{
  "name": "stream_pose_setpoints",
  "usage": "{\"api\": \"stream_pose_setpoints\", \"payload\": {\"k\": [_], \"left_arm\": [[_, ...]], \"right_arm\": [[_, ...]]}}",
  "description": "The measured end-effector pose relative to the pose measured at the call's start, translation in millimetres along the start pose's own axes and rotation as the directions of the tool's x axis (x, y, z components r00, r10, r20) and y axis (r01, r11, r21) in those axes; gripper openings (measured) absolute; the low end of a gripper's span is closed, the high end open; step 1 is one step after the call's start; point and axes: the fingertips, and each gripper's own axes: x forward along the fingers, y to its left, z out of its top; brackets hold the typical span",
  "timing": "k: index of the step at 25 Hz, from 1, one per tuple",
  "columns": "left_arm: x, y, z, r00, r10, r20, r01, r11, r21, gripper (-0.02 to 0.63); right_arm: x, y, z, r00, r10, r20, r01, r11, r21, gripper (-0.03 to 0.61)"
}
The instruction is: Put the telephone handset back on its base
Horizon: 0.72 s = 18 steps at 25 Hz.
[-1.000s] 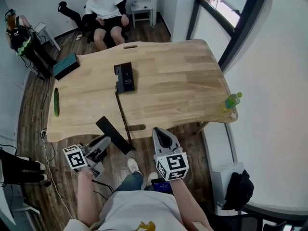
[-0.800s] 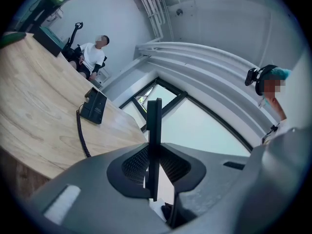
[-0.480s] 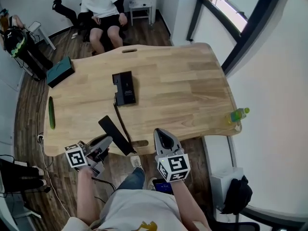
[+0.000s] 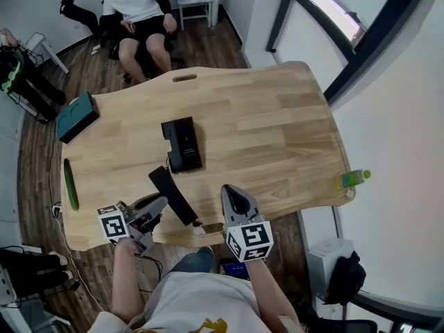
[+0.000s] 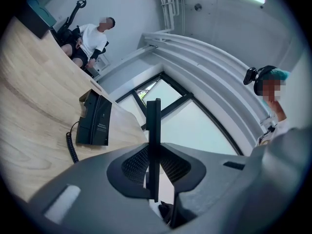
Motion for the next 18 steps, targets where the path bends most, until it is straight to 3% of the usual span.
{"api": "stream_pose_setpoints", "payload": {"k": [18], "left_arm": [[15.8,48.2,47.4,0.995,-0.057,-0.086,0.054,0.998,-0.043,0.069]], "right_arm": [[54.8,-7.0,8.3,0.998,-0.063,-0.030,0.063,0.998,-0.012,0.003]]}}
